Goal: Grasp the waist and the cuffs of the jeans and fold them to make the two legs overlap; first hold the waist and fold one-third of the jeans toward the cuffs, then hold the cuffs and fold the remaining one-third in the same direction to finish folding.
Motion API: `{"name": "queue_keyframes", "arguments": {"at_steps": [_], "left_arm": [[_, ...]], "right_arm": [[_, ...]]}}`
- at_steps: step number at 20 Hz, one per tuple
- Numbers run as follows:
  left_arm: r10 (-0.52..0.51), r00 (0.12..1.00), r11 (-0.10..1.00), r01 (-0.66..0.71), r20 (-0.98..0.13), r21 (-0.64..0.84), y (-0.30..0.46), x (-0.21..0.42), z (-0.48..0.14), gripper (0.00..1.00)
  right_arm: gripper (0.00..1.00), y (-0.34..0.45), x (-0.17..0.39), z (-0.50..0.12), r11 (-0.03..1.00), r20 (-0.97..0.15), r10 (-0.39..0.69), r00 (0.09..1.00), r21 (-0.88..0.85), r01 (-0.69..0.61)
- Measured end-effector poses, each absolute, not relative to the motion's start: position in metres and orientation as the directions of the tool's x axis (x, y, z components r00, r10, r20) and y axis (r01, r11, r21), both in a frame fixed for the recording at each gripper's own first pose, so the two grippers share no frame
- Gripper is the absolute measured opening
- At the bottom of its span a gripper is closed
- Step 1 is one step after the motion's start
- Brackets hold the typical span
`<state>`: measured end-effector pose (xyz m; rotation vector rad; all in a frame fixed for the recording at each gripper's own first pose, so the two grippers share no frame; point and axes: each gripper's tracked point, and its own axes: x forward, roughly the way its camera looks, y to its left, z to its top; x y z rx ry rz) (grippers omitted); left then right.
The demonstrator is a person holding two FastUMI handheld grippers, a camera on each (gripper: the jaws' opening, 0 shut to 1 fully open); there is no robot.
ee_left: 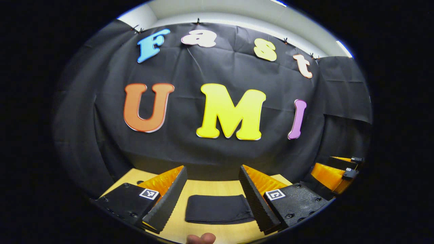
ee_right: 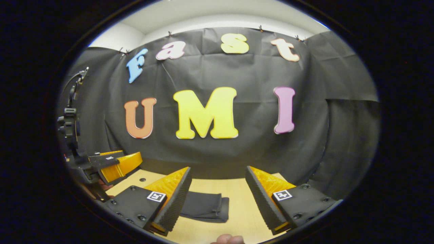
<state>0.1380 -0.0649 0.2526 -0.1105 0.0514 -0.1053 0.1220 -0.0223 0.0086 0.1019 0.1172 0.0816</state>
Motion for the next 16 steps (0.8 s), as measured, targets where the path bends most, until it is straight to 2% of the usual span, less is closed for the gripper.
{"name": "queue_keyframes", "arguments": {"at_steps": [1, 2, 3, 4, 5, 6, 7, 8, 11, 12, 15, 16], "left_arm": [[-0.099, 0.994, 0.99, 0.095, -0.04, -0.106, -0.061, 0.127, 0.255, 0.98], [-0.079, 0.996, 0.993, 0.076, -0.034, -0.096, -0.053, 0.115, 0.257, 0.98], [-0.065, 0.998, 0.994, 0.063, -0.025, -0.085, -0.048, 0.107, 0.259, 0.98], [-0.052, 0.998, 0.996, 0.05, -0.019, -0.078, -0.049, 0.104, 0.259, 0.98], [-0.04, 0.999, 0.997, 0.039, -0.017, -0.073, -0.048, 0.099, 0.258, 0.98], [-0.029, 0.999, 0.997, 0.028, -0.018, -0.07, -0.046, 0.096, 0.261, 0.98], [-0.017, 1.0, 0.997, 0.015, -0.017, -0.075, -0.043, 0.093, 0.261, 1.0], [-0.009, 1.0, 0.996, 0.007, -0.017, -0.089, -0.037, 0.087, 0.259, 0.98], [-0.012, 1.0, 0.995, 0.011, -0.011, -0.104, -0.031, 0.076, 0.255, 1.0], [-0.016, 1.0, 0.994, 0.014, -0.015, -0.105, -0.032, 0.076, 0.254, 0.98], [-0.027, 1.0, 0.995, 0.026, -0.012, -0.1, -0.036, 0.073, 0.255, 0.98], [-0.032, 0.999, 0.995, 0.031, -0.007, -0.099, -0.037, 0.072, 0.257, 0.98]], "right_arm": [[0.99, -0.017, 0.118, 0.013, 0.993, -0.096, 0.082, 0.992, 0.097, -0.073], [0.94, -0.011, 0.116, 0.015, 0.993, -0.085, 0.075, 0.994, 0.098, -0.066], [0.99, -0.007, 0.112, 0.015, 0.993, -0.073, 0.069, 0.995, 0.099, -0.062], [0.94, -0.003, 0.106, 0.014, 0.994, -0.066, 0.06, 0.996, 0.097, -0.053], [0.99, -0.002, 0.103, 0.012, 0.995, -0.062, 0.052, 0.997, 0.094, -0.046], [0.99, 0.001, 0.1, 0.008, 0.995, -0.065, 0.053, 0.996, 0.091, -0.047], [0.94, 0.002, 0.099, 0.004, 0.995, -0.075, 0.053, 0.996, 0.092, -0.046], [0.94, 0.005, 0.093, 0.001, 0.994, -0.085, 0.056, 0.995, 0.095, -0.048], [0.94, 0.005, 0.086, -0.002, 0.995, -0.095, 0.048, 0.994, 0.094, -0.039], [0.99, 0.004, 0.086, -0.001, 0.996, -0.084, 0.04, 0.996, 0.088, -0.032], [0.94, 0.005, 0.084, 0.001, 0.995, -0.071, 0.039, 0.997, 0.094, -0.033], [0.99, 0.004, 0.081, 0.001, 0.995, -0.07, 0.038, 0.997, 0.092, -0.031]]}}
